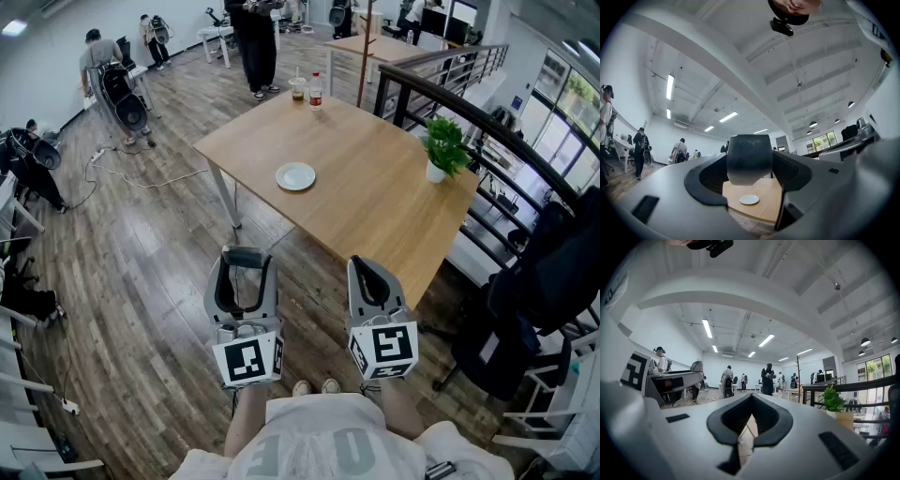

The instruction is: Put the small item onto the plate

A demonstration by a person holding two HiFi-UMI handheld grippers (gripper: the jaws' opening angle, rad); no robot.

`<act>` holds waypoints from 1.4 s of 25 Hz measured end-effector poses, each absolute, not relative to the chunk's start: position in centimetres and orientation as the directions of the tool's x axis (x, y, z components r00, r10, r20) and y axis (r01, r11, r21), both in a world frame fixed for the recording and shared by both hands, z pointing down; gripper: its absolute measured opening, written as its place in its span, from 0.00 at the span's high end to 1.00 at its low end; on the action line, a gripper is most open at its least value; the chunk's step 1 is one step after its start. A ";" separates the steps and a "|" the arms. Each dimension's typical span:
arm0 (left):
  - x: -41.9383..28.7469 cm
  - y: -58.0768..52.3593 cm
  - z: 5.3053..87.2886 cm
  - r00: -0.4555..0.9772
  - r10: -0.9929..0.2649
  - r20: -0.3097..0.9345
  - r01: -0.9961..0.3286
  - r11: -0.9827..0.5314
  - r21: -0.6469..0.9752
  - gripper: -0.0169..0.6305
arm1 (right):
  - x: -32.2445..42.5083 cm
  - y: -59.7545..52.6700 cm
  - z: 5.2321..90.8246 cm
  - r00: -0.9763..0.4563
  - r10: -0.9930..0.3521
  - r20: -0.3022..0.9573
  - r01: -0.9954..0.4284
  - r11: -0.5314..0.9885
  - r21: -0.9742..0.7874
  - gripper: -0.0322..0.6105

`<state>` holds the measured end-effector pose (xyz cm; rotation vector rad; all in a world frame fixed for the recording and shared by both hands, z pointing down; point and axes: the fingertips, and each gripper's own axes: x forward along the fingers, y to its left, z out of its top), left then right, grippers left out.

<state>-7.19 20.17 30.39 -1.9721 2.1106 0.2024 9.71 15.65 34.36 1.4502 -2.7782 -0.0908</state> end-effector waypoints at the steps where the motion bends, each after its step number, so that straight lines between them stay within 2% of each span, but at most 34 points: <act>1: -7.2 20.2 30.4 -0.060 -0.961 -0.270 -0.995 0.080 -0.063 0.50 | 9.7 15.7 34.4 -0.575 -0.818 -0.019 -0.818 0.573 0.055 0.92; 27: -6.5 18.5 30.4 -0.182 -0.939 -0.292 -0.973 0.214 -0.081 0.50 | 13.7 12.5 36.0 -0.629 -0.776 -0.042 -0.777 0.629 0.011 0.92; 35: -7.9 11.9 32.5 -0.160 -0.940 -0.303 -0.979 0.190 -0.073 0.50 | 12.3 5.9 38.2 -0.608 -0.793 -0.051 -0.793 0.609 -0.014 0.92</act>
